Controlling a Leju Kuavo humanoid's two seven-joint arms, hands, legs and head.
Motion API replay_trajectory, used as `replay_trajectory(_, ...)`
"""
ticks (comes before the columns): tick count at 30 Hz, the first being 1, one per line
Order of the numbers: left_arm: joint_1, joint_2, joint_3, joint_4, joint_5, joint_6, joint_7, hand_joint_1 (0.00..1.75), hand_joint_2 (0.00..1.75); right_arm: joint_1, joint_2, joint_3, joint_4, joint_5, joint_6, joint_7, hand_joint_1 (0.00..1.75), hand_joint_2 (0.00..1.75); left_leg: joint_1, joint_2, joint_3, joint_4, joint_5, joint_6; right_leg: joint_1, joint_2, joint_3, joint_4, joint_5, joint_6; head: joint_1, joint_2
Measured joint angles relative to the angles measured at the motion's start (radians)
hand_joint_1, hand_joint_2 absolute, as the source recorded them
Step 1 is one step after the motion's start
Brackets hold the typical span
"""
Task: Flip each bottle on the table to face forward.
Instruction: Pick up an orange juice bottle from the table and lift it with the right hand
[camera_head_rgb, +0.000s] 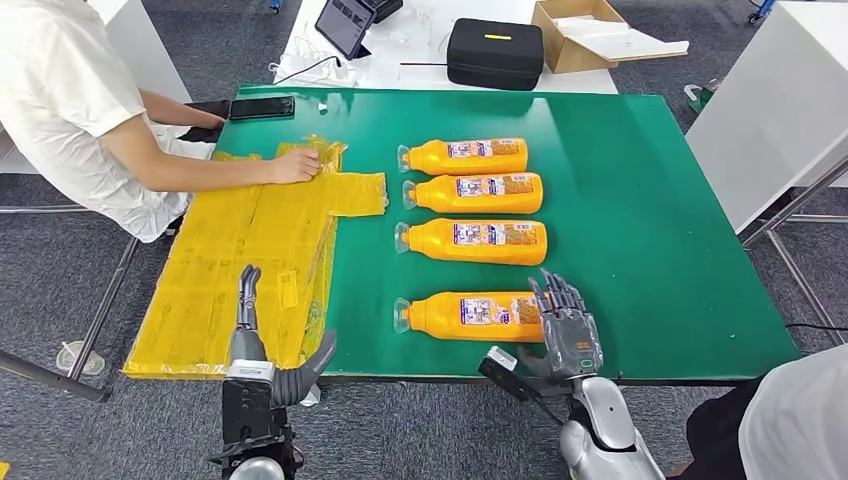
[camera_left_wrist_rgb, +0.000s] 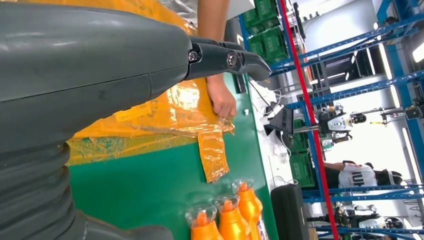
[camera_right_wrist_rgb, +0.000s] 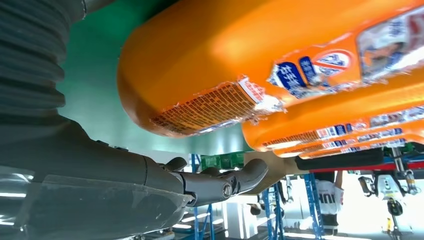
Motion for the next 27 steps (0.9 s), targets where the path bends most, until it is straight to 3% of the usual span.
replay_trajectory(11, -0.023, -0.016, 0.000, 0.025, 0.004, -0.007, -0.010, 0.00, 1.75, -0.107, -0.003, 0.014, 0.126, -0.023, 0.036, -0.016, 0.00, 1.75, 0.000, 0.000, 0.000, 0.000, 0.000, 0.000, 0.000, 0.000, 0.000, 0.000, 0.000, 0.000, 0.000, 0.000)
replay_trajectory(19, -0.030, -0.020, 0.000, 0.036, 0.008, -0.018, -0.020, 0.00, 1.75, -0.155, 0.005, 0.018, 0.206, -0.129, 0.072, -0.089, 0.00, 1.75, 0.000, 0.000, 0.000, 0.000, 0.000, 0.000, 0.000, 0.000, 0.000, 0.000, 0.000, 0.000, 0.000, 0.000)
replay_trajectory(20, -0.032, -0.021, 0.000, 0.038, 0.009, -0.018, -0.021, 0.00, 1.75, -0.160, 0.006, 0.018, 0.215, -0.136, 0.079, -0.093, 0.15, 1.75, 0.000, 0.000, 0.000, 0.000, 0.000, 0.000, 0.000, 0.000, 0.000, 0.000, 0.000, 0.000, 0.000, 0.000)
replay_trajectory(23, -0.036, -0.022, -0.001, 0.043, 0.011, -0.020, -0.026, 0.00, 1.75, -0.171, 0.009, 0.022, 0.242, -0.148, 0.102, -0.104, 1.31, 1.75, 0.000, 0.000, 0.001, 0.000, 0.000, 0.000, 0.000, 0.000, 0.000, 0.000, 0.000, 0.000, 0.000, 0.000)
replay_trajectory(24, -0.037, -0.022, -0.001, 0.045, 0.012, -0.020, -0.027, 0.00, 1.75, -0.174, 0.010, 0.024, 0.251, -0.152, 0.109, -0.108, 1.60, 1.75, 0.000, 0.000, 0.001, 0.000, 0.000, 0.000, 0.000, 0.000, 0.000, 0.000, 0.000, 0.000, 0.000, 0.000)
replay_trajectory(27, -0.038, -0.022, -0.001, 0.050, 0.015, -0.021, -0.029, 0.00, 1.75, -0.182, 0.010, 0.031, 0.271, -0.161, 0.118, -0.119, 1.75, 1.75, 0.000, 0.001, 0.002, 0.000, 0.000, 0.000, 0.000, 0.000, 0.001, 0.000, 0.000, 0.000, 0.000, 0.000)
